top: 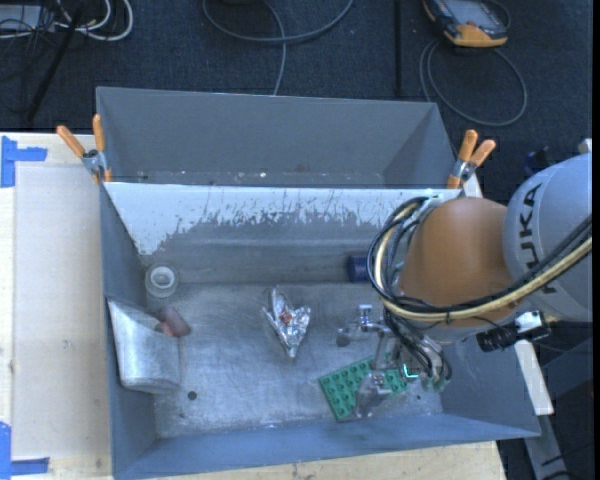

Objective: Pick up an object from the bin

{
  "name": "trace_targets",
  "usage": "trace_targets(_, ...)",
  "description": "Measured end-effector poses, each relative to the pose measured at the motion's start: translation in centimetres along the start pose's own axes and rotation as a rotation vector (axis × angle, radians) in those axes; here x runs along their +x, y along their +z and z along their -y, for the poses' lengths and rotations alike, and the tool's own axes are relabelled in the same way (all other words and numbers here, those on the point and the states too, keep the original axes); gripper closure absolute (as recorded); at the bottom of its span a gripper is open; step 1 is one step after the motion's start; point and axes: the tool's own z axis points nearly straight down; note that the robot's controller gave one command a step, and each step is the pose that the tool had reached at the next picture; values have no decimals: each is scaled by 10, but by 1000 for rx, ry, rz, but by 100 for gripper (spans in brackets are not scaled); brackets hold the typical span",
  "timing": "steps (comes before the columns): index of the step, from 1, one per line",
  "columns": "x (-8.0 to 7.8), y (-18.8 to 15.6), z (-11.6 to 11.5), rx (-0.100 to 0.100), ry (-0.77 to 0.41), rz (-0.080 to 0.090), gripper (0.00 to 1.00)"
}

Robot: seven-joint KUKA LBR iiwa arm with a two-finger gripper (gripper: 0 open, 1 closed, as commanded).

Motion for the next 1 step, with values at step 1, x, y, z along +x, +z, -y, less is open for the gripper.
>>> trace_targets(1, -14, 20, 44, 0, -63, 7, 0)
